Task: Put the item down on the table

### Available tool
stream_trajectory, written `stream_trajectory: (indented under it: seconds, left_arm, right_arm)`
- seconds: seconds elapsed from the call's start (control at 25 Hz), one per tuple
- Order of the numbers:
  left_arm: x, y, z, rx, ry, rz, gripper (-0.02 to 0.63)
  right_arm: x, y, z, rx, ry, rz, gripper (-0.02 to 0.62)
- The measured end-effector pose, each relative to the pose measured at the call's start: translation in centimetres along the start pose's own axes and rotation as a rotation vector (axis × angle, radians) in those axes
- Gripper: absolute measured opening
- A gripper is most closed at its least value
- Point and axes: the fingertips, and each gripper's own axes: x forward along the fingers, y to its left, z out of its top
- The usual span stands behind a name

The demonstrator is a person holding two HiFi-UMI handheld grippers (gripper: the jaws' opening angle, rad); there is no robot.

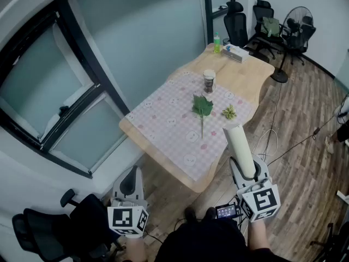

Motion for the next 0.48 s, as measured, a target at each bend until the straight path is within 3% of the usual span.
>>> stream_trajectory:
  seconds: [0.48]
  left_arm:
    - [1.0, -1.6, -0.9, 0.025, 0.043, -0.011, 0.0]
  right_arm:
    - [1.1, -0.2, -2.1, 0.042, 0.006, 0.067, 0.15]
